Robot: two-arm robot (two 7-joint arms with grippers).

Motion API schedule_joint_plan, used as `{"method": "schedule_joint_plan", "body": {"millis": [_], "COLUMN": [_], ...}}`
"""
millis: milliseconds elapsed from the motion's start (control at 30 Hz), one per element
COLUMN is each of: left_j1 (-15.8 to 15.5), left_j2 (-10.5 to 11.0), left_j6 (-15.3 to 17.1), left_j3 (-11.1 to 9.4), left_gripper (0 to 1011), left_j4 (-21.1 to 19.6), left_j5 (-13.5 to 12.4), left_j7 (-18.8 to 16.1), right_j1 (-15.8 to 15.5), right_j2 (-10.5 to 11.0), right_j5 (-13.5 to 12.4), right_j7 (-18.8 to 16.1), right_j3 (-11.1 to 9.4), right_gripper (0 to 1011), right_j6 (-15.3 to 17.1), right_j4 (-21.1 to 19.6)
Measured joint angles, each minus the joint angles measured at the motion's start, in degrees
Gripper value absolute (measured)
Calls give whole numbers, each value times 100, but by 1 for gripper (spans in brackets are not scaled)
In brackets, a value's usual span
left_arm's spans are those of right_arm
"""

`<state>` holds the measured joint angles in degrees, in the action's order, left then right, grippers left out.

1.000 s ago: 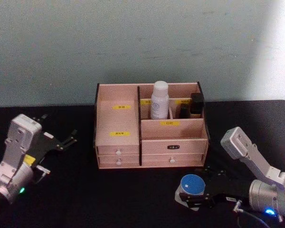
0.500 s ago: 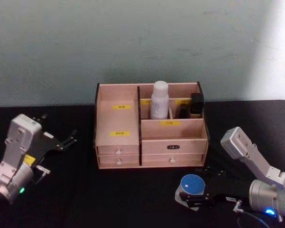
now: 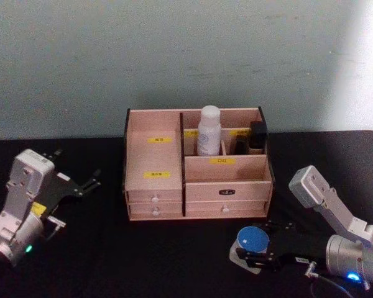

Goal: Pick up the facial cleanser and watermelon frost from the table and place them into the tiered storage box.

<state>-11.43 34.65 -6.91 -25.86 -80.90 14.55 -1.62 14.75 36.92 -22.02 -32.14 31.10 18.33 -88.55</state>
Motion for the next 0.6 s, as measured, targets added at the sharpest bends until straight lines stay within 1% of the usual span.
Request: {"method": "schedule_joint_plan", "body": {"millis": [600], "left_j1": [0], "left_j2": [0], "left_j6": [0], "left_j3": [0], "left_gripper": [1001], "left_j4": [0], "left_j5": [0], "left_j7": [0], "right_j1": [0], "right_j2": [0], "right_j5": [0], "right_j7": [1], "right_j3": [0], "right_gripper": [721], "right_j6": [0], "right_j4": [1]}}
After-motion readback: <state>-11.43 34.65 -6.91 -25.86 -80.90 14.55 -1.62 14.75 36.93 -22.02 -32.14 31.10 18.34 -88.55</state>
